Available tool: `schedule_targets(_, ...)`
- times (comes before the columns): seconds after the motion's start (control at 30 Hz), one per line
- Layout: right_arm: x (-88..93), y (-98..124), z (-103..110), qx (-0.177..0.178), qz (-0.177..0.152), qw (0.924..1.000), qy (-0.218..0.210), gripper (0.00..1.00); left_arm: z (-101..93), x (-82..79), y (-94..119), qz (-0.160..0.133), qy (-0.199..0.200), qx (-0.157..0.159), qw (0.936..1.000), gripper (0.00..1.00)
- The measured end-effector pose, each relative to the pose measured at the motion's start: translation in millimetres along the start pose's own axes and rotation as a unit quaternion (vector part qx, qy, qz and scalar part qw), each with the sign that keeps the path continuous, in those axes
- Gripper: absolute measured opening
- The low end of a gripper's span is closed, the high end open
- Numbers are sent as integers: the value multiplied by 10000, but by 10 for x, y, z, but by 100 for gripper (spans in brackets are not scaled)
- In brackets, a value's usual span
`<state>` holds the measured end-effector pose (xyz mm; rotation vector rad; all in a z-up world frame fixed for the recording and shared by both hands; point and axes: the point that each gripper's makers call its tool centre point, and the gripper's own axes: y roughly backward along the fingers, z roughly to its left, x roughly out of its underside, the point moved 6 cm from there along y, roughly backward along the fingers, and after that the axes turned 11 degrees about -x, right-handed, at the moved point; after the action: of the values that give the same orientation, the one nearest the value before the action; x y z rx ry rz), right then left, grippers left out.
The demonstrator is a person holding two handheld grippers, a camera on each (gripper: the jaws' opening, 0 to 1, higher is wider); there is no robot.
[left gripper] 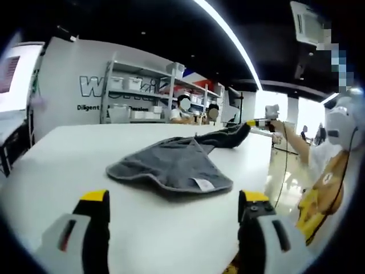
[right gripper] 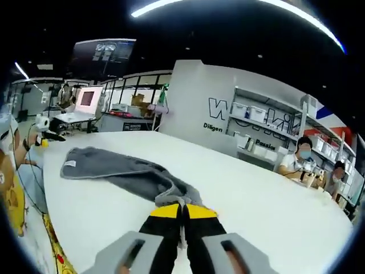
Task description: Fold the towel on the table until its edges align and the towel forms a compact rectangular stack.
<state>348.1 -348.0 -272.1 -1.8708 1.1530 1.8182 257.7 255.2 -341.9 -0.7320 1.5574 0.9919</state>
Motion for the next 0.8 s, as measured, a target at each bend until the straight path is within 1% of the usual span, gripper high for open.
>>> schedule_targets(0.2, 323, -87, 368, -343, 157, 9992, -128, 2, -38, 0, -45, 63, -28, 52, 10000, 98)
schedule_targets(0.37, 521, -147, 562, -613, 370, 9970, -279, 2, -76, -10, -63, 66, -43, 90, 9999, 98)
schedule_targets(0.4, 577, -163, 604, -687, 461, 9960, -331, 2, -83, -7, -66, 73, -42, 95, 9999, 98)
schedule_targets(0.57, 722, -213, 707, -841, 756, 9927, -408, 2, -93, 1, -68, 92, -37, 94, 9999, 98)
schedule_targets(0.63, 756, -220, 715, -855, 839, 9920, -395, 2, -97, 0, -65, 89, -38, 94, 9999, 98)
schedule_targets(0.8, 787, -209, 743, -922, 913, 9904, -470, 2, -108, 1, -52, 86, -36, 94, 9999, 98)
